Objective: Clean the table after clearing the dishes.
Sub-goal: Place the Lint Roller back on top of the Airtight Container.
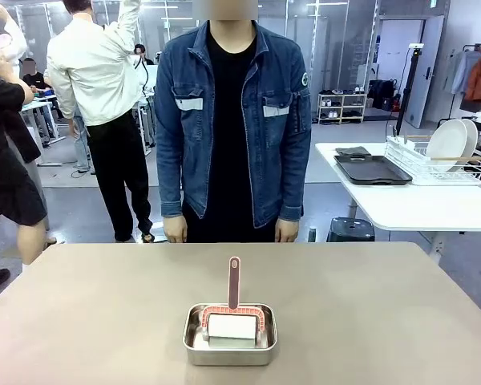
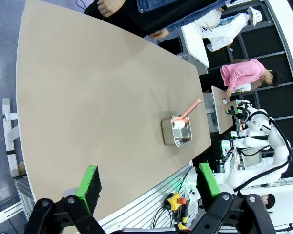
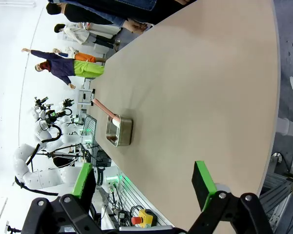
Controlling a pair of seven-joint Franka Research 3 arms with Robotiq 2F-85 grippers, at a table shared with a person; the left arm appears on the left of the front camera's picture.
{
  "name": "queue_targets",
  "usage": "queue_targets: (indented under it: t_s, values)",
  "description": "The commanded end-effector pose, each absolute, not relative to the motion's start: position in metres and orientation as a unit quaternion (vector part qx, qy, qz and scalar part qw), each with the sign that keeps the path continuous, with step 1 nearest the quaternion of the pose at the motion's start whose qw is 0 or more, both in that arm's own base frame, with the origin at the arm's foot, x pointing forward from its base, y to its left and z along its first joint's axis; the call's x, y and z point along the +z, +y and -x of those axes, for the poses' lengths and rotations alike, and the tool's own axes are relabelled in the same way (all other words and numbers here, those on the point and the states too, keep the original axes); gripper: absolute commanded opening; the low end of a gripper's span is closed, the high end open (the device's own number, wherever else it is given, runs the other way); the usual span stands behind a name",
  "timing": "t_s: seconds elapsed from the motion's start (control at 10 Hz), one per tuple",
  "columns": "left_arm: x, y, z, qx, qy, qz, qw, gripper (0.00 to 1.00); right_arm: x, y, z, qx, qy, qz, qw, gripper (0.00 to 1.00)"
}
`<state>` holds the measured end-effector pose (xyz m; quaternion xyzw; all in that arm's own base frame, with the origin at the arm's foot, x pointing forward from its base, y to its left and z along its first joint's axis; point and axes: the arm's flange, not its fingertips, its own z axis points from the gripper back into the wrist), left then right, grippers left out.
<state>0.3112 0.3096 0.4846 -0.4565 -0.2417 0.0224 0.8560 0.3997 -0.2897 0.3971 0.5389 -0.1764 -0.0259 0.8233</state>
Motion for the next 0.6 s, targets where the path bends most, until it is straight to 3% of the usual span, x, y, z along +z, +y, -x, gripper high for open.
queue_targets:
  t_s: [0.0,0.5]
  values:
    - [0.4892,0.3107,-0.3087,0.021,-0.243,0.461,0.853,1.00,0.3983,-0.2848,-0.3925,-0.017,-0.178,-0.538,0.824,1.00]
    - [0.4892,0.3107,-0.3087,0.021,-0.243,0.461,0.853,1.00,0.3983,-0.2848,-0.3925,-0.017,-0.178,-0.538,0.824,1.00]
